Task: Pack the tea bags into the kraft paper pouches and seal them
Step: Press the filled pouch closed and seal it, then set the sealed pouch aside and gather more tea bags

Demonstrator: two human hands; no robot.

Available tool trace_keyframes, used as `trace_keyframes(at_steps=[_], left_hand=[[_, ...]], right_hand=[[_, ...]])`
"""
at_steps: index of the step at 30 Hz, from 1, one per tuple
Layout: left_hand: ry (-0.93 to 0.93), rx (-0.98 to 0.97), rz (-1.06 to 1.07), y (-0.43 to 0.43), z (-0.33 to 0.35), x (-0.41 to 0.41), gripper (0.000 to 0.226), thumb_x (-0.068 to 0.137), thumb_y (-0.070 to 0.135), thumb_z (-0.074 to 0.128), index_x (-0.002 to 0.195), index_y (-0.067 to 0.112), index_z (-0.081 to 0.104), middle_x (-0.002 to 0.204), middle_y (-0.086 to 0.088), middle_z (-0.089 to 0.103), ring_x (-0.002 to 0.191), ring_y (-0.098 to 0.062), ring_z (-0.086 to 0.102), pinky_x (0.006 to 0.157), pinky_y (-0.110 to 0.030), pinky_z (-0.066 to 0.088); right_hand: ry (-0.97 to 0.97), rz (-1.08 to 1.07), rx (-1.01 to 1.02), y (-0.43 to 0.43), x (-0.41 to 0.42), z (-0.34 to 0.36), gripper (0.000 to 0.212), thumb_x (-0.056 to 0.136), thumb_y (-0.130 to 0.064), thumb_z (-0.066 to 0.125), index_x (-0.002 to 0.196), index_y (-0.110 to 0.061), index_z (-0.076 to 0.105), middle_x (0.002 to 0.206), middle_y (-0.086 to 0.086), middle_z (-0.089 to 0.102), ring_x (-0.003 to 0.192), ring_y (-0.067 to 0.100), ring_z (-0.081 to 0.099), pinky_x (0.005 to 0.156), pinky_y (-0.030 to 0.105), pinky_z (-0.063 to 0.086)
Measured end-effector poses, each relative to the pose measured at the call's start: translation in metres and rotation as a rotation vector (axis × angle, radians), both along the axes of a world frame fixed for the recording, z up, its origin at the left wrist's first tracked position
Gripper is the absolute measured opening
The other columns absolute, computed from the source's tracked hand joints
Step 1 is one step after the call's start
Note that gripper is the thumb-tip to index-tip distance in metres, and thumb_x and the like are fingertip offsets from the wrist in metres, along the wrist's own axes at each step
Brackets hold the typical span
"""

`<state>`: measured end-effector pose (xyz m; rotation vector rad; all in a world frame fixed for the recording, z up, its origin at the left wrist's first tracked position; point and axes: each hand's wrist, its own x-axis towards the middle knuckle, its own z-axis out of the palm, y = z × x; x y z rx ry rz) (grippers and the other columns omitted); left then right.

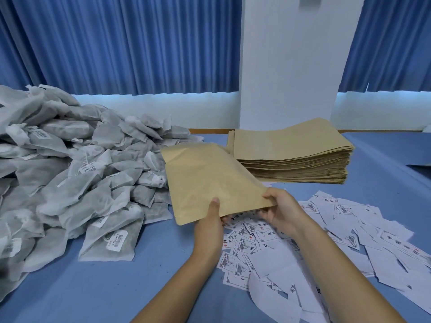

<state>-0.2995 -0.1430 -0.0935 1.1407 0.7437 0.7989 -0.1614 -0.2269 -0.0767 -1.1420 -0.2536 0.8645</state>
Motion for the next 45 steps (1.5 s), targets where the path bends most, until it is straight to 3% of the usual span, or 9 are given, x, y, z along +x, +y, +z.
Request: trace_keyframes(at_steps=[3, 8, 15, 21, 24, 30, 37, 42, 45], left_hand=[[0.007, 0.123, 0.003, 0.005, 0.000, -0.005, 0.039, 0.091, 0.041, 0.058, 0.124, 0.022, 0.058, 0.121, 0.008, 0.061, 0.110, -0.012, 0.056, 0.095, -0.028, 0.039], [-0.056, 0.181, 0.054, -0.005, 0.012, -0.008, 0.032, 0.091, 0.037, 0.059, 0.120, 0.023, 0.055, 0.120, 0.008, 0.058, 0.113, -0.012, 0.053, 0.091, -0.022, 0.035], [-0.125, 0.384, 0.034, -0.038, 0.043, 0.002, 0.027, 0.093, 0.022, 0.059, 0.118, 0.015, 0.061, 0.113, 0.004, 0.066, 0.107, -0.012, 0.060, 0.086, -0.015, 0.042], [-0.240, 0.627, 0.323, -0.070, 0.053, -0.005, 0.019, 0.082, 0.024, 0.055, 0.073, 0.039, 0.061, 0.073, 0.028, 0.063, 0.079, -0.002, 0.061, 0.072, -0.019, 0.046], [-0.262, 0.604, 0.353, -0.080, 0.054, 0.001, 0.029, 0.083, 0.023, 0.052, 0.055, 0.033, 0.053, 0.055, 0.024, 0.059, 0.057, 0.002, 0.055, 0.058, -0.027, 0.042], [-0.401, 0.665, 0.197, -0.114, 0.058, 0.017, 0.030, 0.087, 0.019, 0.052, 0.075, 0.044, 0.062, 0.077, 0.027, 0.066, 0.075, 0.008, 0.061, 0.065, -0.008, 0.044], [-0.460, 0.702, -0.110, -0.169, 0.065, 0.059, 0.016, 0.093, 0.021, 0.052, 0.107, 0.029, 0.055, 0.105, 0.012, 0.061, 0.099, 0.015, 0.056, 0.085, -0.005, 0.041], [-0.280, 0.456, -0.335, -0.223, 0.091, 0.115, 0.033, 0.098, 0.025, 0.052, 0.071, 0.007, 0.059, 0.054, -0.004, 0.056, 0.046, -0.013, 0.052, 0.050, -0.026, 0.043], [-0.333, 0.117, -0.628, -0.256, 0.118, 0.147, 0.012, 0.099, 0.009, 0.048, 0.099, 0.000, 0.055, 0.078, -0.017, 0.060, 0.062, -0.019, 0.065, 0.059, -0.023, 0.055]], right_hand=[[-0.011, 0.102, -0.054, -0.003, -0.007, 0.002, 0.013, 0.096, -0.010, 0.049, 0.104, -0.009, 0.059, 0.084, 0.008, 0.063, 0.070, 0.018, 0.057, 0.045, 0.020, 0.047], [0.046, 0.130, 0.139, -0.005, -0.017, 0.007, 0.035, 0.098, 0.004, 0.038, 0.121, -0.016, 0.056, 0.094, 0.009, 0.063, 0.045, 0.007, 0.053, 0.034, 0.012, 0.033], [-0.068, 0.128, 0.232, -0.026, -0.027, 0.034, 0.040, 0.097, 0.005, 0.038, 0.129, -0.015, 0.053, 0.093, 0.005, 0.062, 0.047, 0.005, 0.053, 0.032, 0.013, 0.034], [-0.053, 0.217, 0.282, -0.057, -0.035, 0.046, 0.044, 0.096, 0.005, 0.038, 0.136, -0.009, 0.049, 0.096, 0.006, 0.058, 0.047, 0.003, 0.049, 0.030, 0.010, 0.031], [-0.041, 0.174, 0.297, -0.068, -0.040, 0.045, 0.045, 0.096, 0.005, 0.038, 0.137, -0.010, 0.048, 0.100, 0.008, 0.056, 0.048, 0.005, 0.050, 0.030, 0.010, 0.031], [0.007, 0.102, 0.369, -0.106, -0.036, 0.040, 0.039, 0.097, 0.001, 0.040, 0.126, -0.019, 0.056, 0.098, 0.006, 0.063, 0.050, 0.007, 0.047, 0.030, 0.011, 0.032], [-0.057, -0.121, 0.497, -0.180, -0.006, 0.052, 0.039, 0.098, 0.002, 0.037, 0.129, -0.016, 0.052, 0.097, 0.004, 0.066, 0.052, 0.006, 0.061, 0.037, 0.013, 0.042], [-0.260, -0.485, 0.458, -0.242, 0.036, 0.062, 0.036, 0.099, 0.000, 0.039, 0.130, -0.016, 0.050, 0.095, 0.001, 0.064, 0.066, 0.008, 0.059, 0.045, 0.016, 0.041], [-0.312, -0.674, 0.500, -0.275, 0.069, 0.071, 0.037, 0.101, 0.000, 0.035, 0.134, -0.013, 0.047, 0.103, 0.005, 0.064, 0.072, 0.012, 0.064, 0.049, 0.019, 0.047]])
